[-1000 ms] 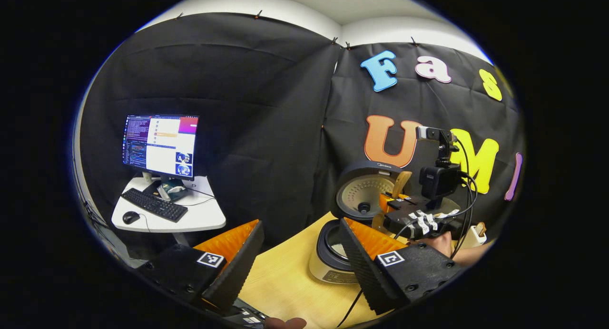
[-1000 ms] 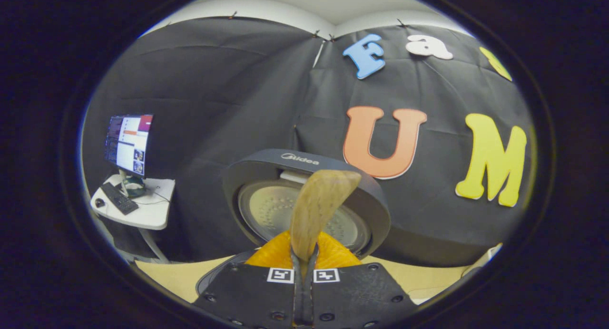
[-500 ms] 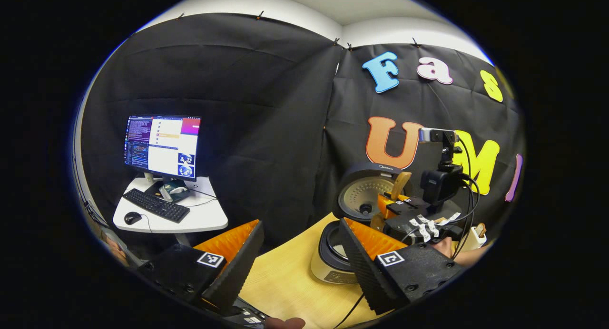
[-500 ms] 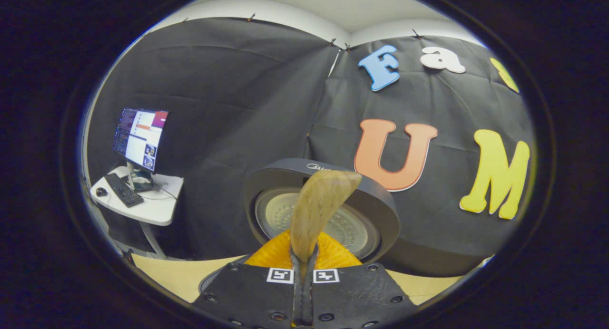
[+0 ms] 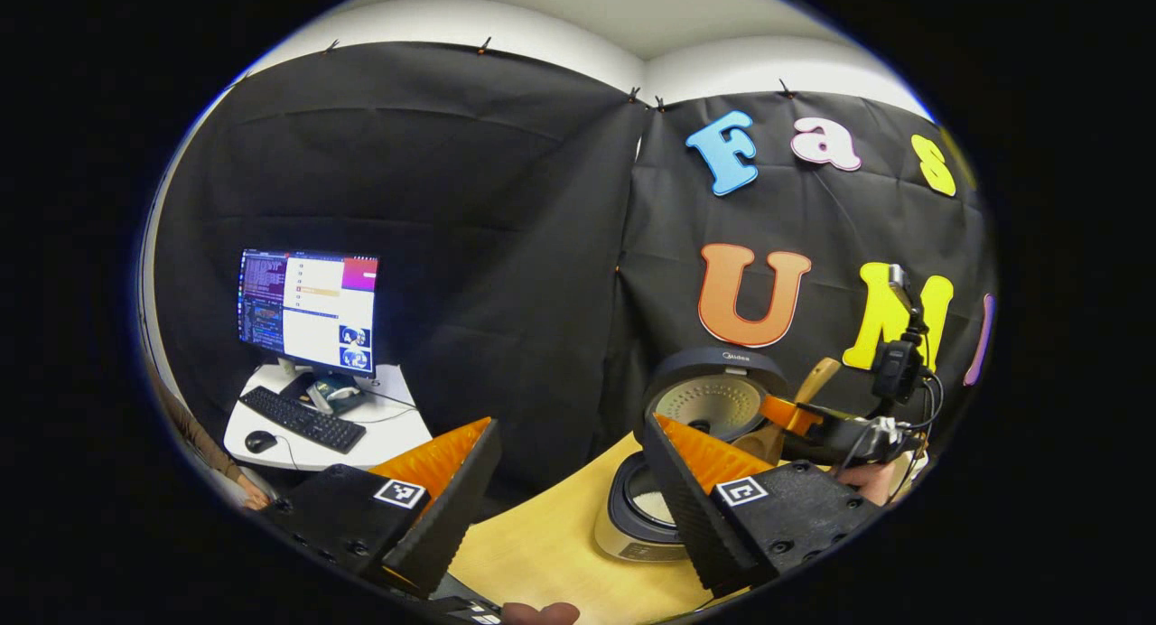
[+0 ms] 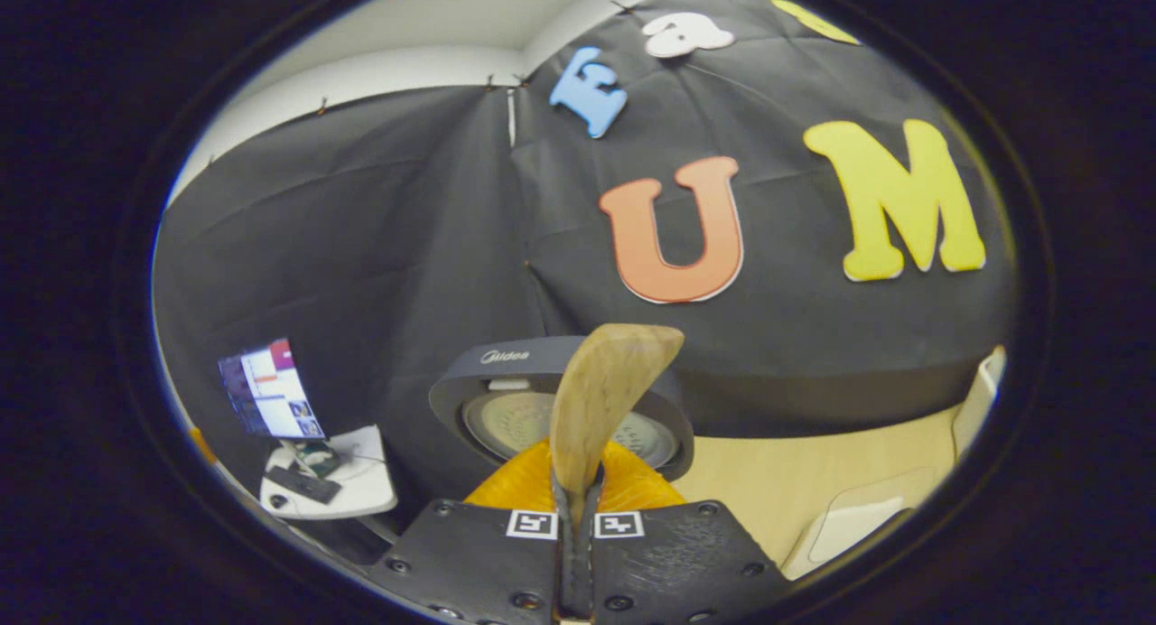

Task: Close the left gripper, press the button to open the rice cooker; take a wooden spoon from the chopstick holder with the right hand, scoop a spoonful of rice and pour it into the rice cooker, then put the wooden spoon back into the chopstick holder.

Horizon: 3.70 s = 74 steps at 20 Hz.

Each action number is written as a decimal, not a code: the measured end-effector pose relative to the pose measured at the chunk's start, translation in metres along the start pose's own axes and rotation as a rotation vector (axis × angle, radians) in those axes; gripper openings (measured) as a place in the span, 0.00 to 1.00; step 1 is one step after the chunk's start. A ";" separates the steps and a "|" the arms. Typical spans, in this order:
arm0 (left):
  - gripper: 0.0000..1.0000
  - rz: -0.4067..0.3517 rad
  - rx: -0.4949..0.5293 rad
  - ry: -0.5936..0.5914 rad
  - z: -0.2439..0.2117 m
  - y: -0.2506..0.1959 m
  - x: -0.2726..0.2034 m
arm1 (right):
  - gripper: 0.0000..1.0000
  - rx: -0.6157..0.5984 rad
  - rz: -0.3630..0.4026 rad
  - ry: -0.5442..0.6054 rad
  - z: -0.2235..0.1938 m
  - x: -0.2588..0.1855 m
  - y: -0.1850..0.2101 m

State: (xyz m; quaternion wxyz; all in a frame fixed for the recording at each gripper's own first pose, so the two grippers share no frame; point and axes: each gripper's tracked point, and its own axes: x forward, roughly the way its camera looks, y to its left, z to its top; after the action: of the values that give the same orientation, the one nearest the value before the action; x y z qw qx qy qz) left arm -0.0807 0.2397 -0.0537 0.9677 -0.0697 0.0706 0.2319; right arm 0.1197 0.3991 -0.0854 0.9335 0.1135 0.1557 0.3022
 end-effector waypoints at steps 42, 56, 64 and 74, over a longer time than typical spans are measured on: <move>1.00 -0.243 0.179 0.067 0.055 -0.230 0.123 | 0.00 0.246 -0.721 -0.055 0.002 -0.320 -0.512; 1.00 -0.166 0.157 0.065 0.071 -0.212 0.106 | 0.01 0.148 -0.719 0.100 -0.079 -0.285 -0.546; 1.00 -0.186 0.170 0.073 0.071 -0.216 0.099 | 0.13 0.174 -0.713 0.129 -0.095 -0.288 -0.541; 1.00 -0.221 0.163 0.037 0.079 -0.216 0.089 | 0.80 0.134 -0.760 0.037 -0.048 -0.327 -0.523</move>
State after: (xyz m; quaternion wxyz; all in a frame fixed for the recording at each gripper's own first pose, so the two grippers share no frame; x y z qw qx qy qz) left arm 0.1048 0.1012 0.0308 0.9883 -0.0024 0.0988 0.1162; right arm 0.1273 -0.2051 -0.2169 0.9665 0.1030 0.2231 -0.0743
